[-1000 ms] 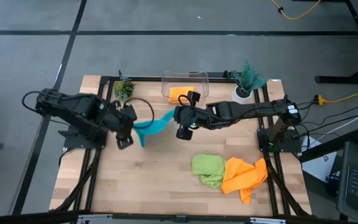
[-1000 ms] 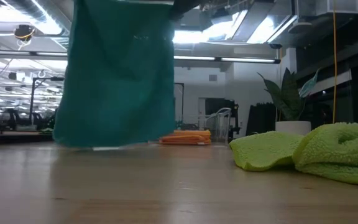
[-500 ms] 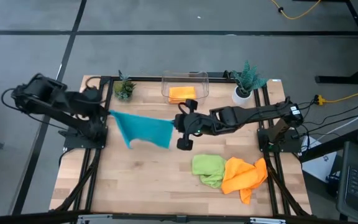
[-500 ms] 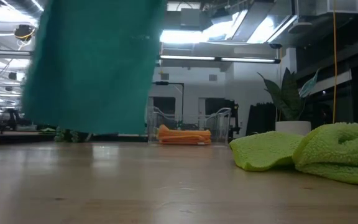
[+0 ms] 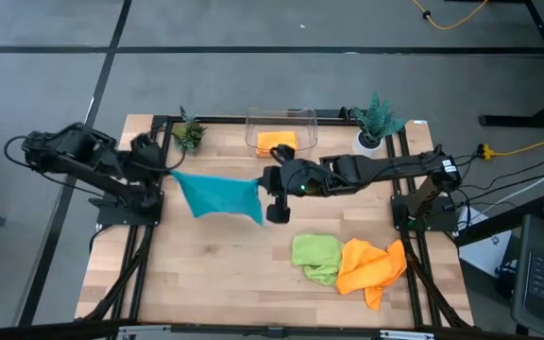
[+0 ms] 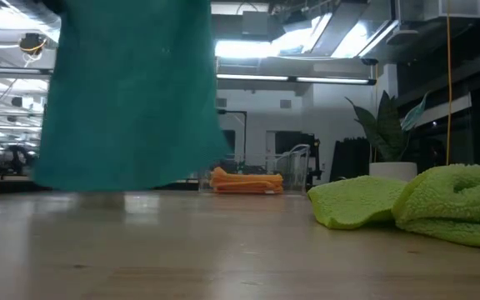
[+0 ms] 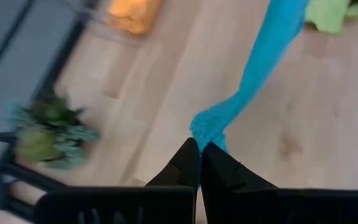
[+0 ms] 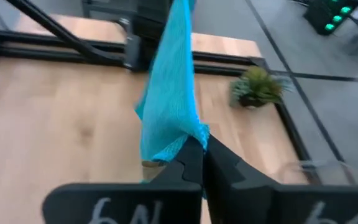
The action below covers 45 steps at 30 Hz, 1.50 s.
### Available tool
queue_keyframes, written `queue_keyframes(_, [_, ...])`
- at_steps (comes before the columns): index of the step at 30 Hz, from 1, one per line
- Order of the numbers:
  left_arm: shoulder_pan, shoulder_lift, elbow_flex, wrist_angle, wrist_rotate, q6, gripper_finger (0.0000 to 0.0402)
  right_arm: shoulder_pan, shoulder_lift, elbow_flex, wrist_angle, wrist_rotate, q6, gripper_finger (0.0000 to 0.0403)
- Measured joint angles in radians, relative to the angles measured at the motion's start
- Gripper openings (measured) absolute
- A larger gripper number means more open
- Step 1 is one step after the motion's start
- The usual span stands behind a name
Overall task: Fold microfiber towels
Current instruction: Fold the blue towel
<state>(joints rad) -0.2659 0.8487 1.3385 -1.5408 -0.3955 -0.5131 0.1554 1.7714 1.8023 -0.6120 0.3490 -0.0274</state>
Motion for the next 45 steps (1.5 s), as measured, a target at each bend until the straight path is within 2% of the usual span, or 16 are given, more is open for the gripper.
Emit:
queue_keyframes(4, [0.0, 0.02, 0.104, -0.026, -0.11, 0.001, 0.0, -0.034, -0.002, 0.0, -0.02, 0.08, -0.062, 0.0])
queue_keyframes(7, [0.0, 0.025, 0.137, -0.029, -0.131, -0.002, 0.0, -0.06, -0.003, 0.0, -0.019, 0.066, -0.065, 0.0])
queue_keyframes(9, [0.0, 0.034, 0.138, -0.033, -0.072, -0.053, 0.0, -0.066, -0.003, 0.0, -0.021, 0.018, -0.026, 0.0])
queue_keyframes(13, [-0.022, 0.076, 0.137, -0.032, 0.108, -0.191, 0.0, -0.033, -0.003, 0.0, -0.023, -0.117, 0.03, 0.0])
queue_keyframes(18, [-0.106, 0.163, 0.137, -0.009, 0.313, -0.349, 0.0, 0.037, -0.003, 0.0, -0.034, -0.269, 0.145, 0.0])
queue_keyframes(21, [-0.178, 0.223, 0.136, 0.038, 0.414, -0.423, 0.0, 0.081, -0.004, 0.0, -0.059, -0.306, 0.23, 0.0])
queue_keyframes(24, [-0.25, 0.259, 0.137, 0.101, 0.467, -0.446, 0.0, 0.113, -0.021, 0.0, -0.084, -0.307, 0.258, 0.0])
queue_keyframes(28, [-0.315, 0.279, 0.164, 0.101, 0.454, -0.453, 0.0, 0.115, -0.039, 0.002, -0.085, -0.291, 0.257, 0.0])
queue_keyframes(34, [-0.324, 0.277, 0.149, -0.032, 0.353, -0.491, 0.0, 0.057, 0.01, -0.05, -0.116, -0.238, 0.256, 0.0])
queue_keyframes(39, [-0.303, 0.27, -0.006, -0.02, 0.292, -0.448, 0.0, -0.004, 0.076, -0.13, -0.074, -0.238, 0.211, 0.0])
queue_keyframes(45, [-0.24, 0.27, -0.233, -0.027, 0.219, -0.375, 0.0, -0.095, 0.156, -0.141, -0.017, -0.193, 0.099, 0.0])
